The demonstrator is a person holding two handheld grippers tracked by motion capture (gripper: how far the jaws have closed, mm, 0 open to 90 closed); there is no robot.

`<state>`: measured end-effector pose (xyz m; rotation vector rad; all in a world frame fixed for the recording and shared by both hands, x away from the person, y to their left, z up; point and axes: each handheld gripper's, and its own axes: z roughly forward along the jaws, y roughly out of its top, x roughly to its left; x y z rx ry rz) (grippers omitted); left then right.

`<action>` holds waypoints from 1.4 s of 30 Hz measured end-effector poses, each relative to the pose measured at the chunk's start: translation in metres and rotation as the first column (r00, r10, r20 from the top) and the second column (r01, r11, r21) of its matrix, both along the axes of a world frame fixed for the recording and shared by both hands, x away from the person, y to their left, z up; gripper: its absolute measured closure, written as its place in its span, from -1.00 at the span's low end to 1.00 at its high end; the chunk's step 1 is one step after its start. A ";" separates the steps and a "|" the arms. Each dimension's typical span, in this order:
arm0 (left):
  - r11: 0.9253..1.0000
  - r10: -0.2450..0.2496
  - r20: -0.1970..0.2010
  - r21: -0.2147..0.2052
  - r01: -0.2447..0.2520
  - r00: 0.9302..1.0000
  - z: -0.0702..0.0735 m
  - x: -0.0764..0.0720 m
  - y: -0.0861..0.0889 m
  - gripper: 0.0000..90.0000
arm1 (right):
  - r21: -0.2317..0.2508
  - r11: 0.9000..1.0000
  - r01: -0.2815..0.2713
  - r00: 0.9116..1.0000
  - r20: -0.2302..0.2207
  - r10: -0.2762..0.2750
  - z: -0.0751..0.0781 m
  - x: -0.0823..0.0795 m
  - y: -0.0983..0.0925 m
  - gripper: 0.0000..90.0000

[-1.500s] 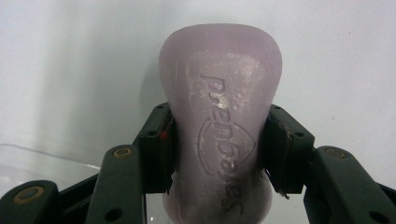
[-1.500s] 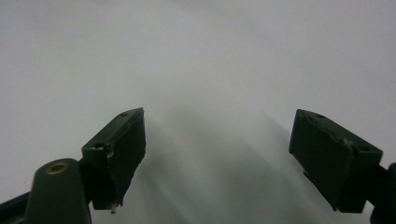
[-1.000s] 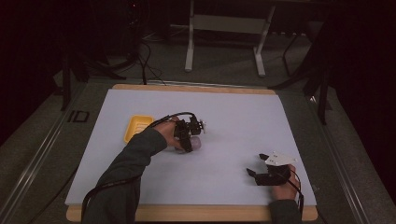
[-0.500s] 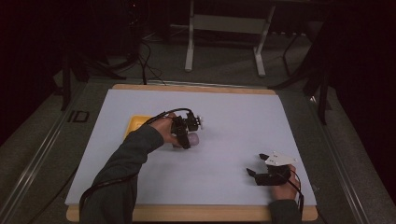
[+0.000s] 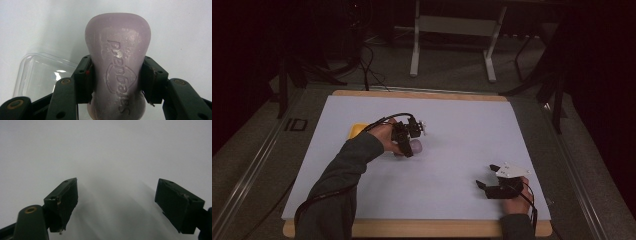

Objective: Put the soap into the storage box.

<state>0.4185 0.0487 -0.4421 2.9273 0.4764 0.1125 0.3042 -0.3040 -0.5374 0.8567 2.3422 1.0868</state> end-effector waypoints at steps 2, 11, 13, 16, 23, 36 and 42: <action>1.000 0.001 0.000 0.007 -0.001 1.000 0.000 0.001 0.001 0.11 | 0.000 1.000 0.000 1.000 0.001 0.000 0.000 0.000 0.000 -0.59; 0.999 0.037 -0.003 -0.008 -0.037 0.999 0.002 0.002 0.010 0.11 | 0.000 1.000 0.002 1.000 0.001 -0.002 0.000 0.000 0.000 -0.59; 0.999 0.039 0.000 -0.009 -0.039 0.999 0.004 0.003 0.012 0.11 | 0.000 1.000 0.001 1.000 0.001 -0.001 0.000 0.000 0.000 -0.59; 0.999 0.052 0.000 -0.017 -0.052 0.999 0.006 0.004 0.015 0.11 | 0.000 1.000 0.002 1.000 0.000 -0.002 0.000 0.000 0.000 -0.59; 0.996 0.092 0.005 -0.012 -0.092 0.996 0.008 0.007 0.022 0.11 | 0.001 1.000 0.002 1.000 0.001 -0.002 0.000 0.000 0.000 -0.59; 0.984 0.180 0.009 0.006 -0.180 0.984 0.005 0.013 0.036 0.11 | -0.001 1.000 0.002 1.000 0.002 -0.002 0.000 0.000 0.000 -0.59; 0.976 0.216 0.008 0.008 -0.216 0.976 0.004 0.015 0.041 0.11 | -0.002 1.000 0.002 1.000 0.002 -0.002 0.000 0.000 0.000 -0.59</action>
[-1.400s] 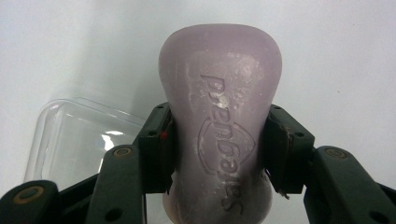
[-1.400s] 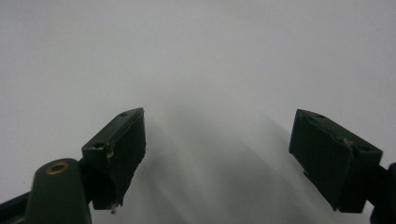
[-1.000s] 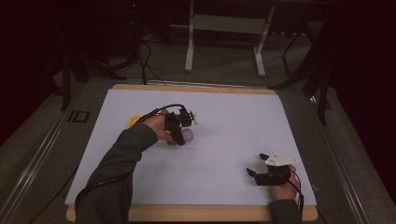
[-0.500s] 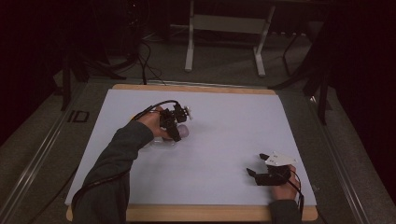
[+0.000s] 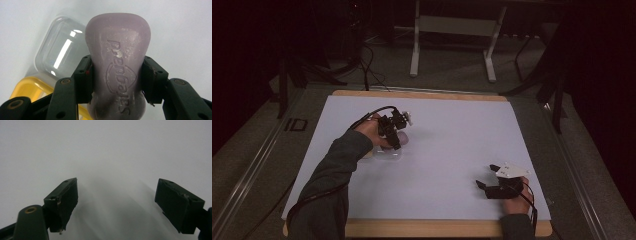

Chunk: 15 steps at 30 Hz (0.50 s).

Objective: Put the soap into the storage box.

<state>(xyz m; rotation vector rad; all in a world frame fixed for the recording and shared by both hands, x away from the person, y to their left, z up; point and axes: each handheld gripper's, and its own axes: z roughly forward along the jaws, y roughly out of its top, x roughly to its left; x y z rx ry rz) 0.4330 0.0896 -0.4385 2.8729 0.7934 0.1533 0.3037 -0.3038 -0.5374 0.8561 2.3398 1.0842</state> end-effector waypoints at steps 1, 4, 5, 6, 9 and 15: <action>1.000 0.013 -0.002 -0.004 -0.013 1.000 0.000 0.001 0.001 0.11 | 0.000 1.000 0.000 1.000 0.000 0.000 0.000 0.000 0.000 -0.59; 1.000 0.028 0.000 -0.003 -0.028 1.000 -0.001 0.002 0.004 0.11 | 0.000 1.000 0.000 1.000 0.000 0.000 0.000 0.000 0.000 -0.59; 0.999 0.042 0.002 -0.003 -0.042 0.999 -0.001 0.003 0.006 0.11 | 0.000 1.000 0.000 1.000 0.000 0.000 0.000 0.000 0.000 -0.59; 0.999 0.053 0.002 -0.005 -0.053 0.999 -0.001 0.003 0.007 0.11 | 0.000 1.000 0.000 1.000 0.000 0.000 0.000 0.000 0.000 -0.59; 0.997 0.076 -0.001 -0.011 -0.076 0.997 -0.002 0.006 0.013 0.11 | -0.001 1.000 0.000 1.000 0.001 0.000 0.000 0.000 0.000 -0.59; 0.993 0.121 -0.001 -0.017 -0.121 0.993 -0.002 0.009 0.021 0.11 | -0.001 1.000 0.000 1.000 0.002 0.000 0.000 0.000 0.000 -0.59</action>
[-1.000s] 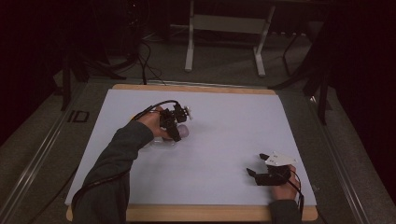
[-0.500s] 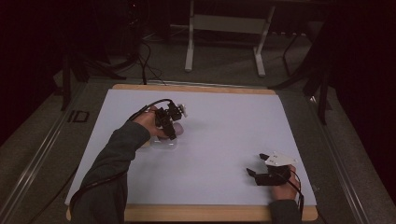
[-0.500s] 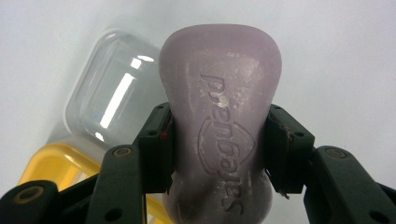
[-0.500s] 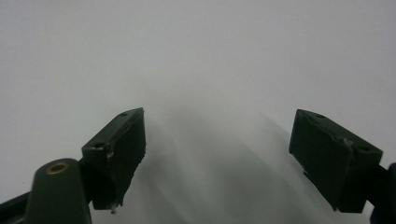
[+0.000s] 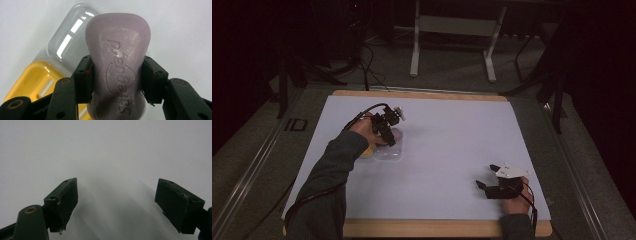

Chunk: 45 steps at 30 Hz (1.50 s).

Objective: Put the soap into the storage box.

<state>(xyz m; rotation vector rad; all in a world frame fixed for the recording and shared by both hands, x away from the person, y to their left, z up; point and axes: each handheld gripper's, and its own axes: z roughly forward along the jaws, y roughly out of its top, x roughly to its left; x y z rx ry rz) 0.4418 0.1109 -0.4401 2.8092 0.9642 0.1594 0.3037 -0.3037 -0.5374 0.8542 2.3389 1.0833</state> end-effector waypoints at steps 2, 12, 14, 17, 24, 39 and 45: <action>1.000 0.013 -0.001 -0.004 -0.013 1.000 0.000 0.001 0.002 0.11 | 0.000 1.000 0.000 1.000 0.000 0.000 0.000 0.000 0.000 -0.59; 0.997 0.075 -0.001 -0.021 -0.075 0.997 0.001 0.003 0.009 0.11 | 0.000 1.000 0.001 1.000 0.000 -0.001 0.000 0.000 0.000 -0.59; 0.997 0.079 0.000 -0.024 -0.079 0.997 0.001 0.003 0.010 0.11 | 0.000 1.000 0.001 1.000 0.000 -0.001 0.000 0.000 0.000 -0.59; 0.995 0.098 0.005 -0.033 -0.098 0.995 0.002 0.004 0.013 0.11 | 0.000 1.000 0.001 1.000 0.002 -0.001 0.000 0.000 0.000 -0.59; 0.990 0.133 0.008 -0.049 -0.133 0.991 0.003 0.007 0.019 0.11 | -0.001 1.000 0.001 1.000 0.001 -0.001 0.000 0.000 0.000 -0.59; 0.983 0.179 0.018 -0.053 -0.178 0.984 0.005 0.007 0.027 0.11 | 0.000 1.000 0.000 1.000 0.002 0.000 0.000 0.000 0.000 -0.59; 0.977 0.208 0.019 -0.057 -0.207 0.978 0.006 0.007 0.031 0.11 | -0.002 1.000 0.000 1.000 0.002 0.000 0.000 0.000 0.000 -0.59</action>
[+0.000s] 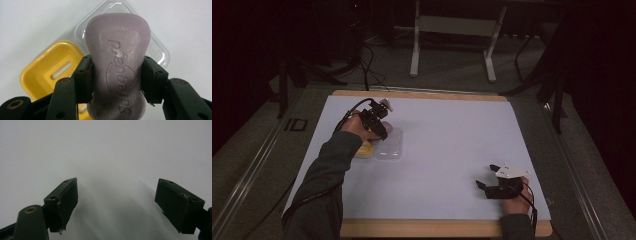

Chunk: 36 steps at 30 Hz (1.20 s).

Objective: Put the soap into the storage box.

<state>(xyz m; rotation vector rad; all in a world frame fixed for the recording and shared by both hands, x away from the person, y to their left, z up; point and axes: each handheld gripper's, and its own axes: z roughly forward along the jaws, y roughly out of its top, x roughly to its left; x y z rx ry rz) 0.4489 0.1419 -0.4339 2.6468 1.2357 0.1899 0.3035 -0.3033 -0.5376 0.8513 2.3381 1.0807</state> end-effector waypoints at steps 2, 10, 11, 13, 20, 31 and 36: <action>1.000 0.008 -0.002 -0.006 -0.008 1.000 0.000 0.000 0.001 0.11 | -0.001 1.000 -0.001 1.000 0.000 0.001 0.000 0.000 0.000 -0.59; 0.999 0.043 -0.002 -0.004 -0.043 0.999 0.000 0.000 0.008 0.11 | -0.002 1.000 0.000 1.000 0.001 0.000 0.000 0.000 0.000 -0.59; 0.999 0.050 -0.001 -0.003 -0.050 0.999 0.000 0.000 0.009 0.11 | -0.002 1.000 0.000 1.000 0.001 0.000 0.000 0.000 0.000 -0.59; 0.998 0.058 -0.001 -0.005 -0.058 0.998 0.000 0.000 0.010 0.11 | -0.002 1.000 0.000 1.000 0.001 0.000 0.000 0.000 0.000 -0.59; 0.996 0.085 -0.007 0.004 -0.085 0.996 -0.001 0.000 0.016 0.11 | -0.002 1.000 0.000 1.000 0.001 0.000 0.000 0.000 0.000 -0.59; 0.993 0.119 -0.009 -0.005 -0.119 0.993 -0.004 -0.001 0.026 0.11 | -0.002 1.000 0.001 1.000 0.001 -0.001 0.000 0.000 0.000 -0.59; 0.991 0.134 -0.013 -0.013 -0.135 0.991 -0.005 -0.001 0.030 0.11 | 0.002 1.000 0.002 1.000 0.001 -0.002 0.000 0.000 0.000 -0.59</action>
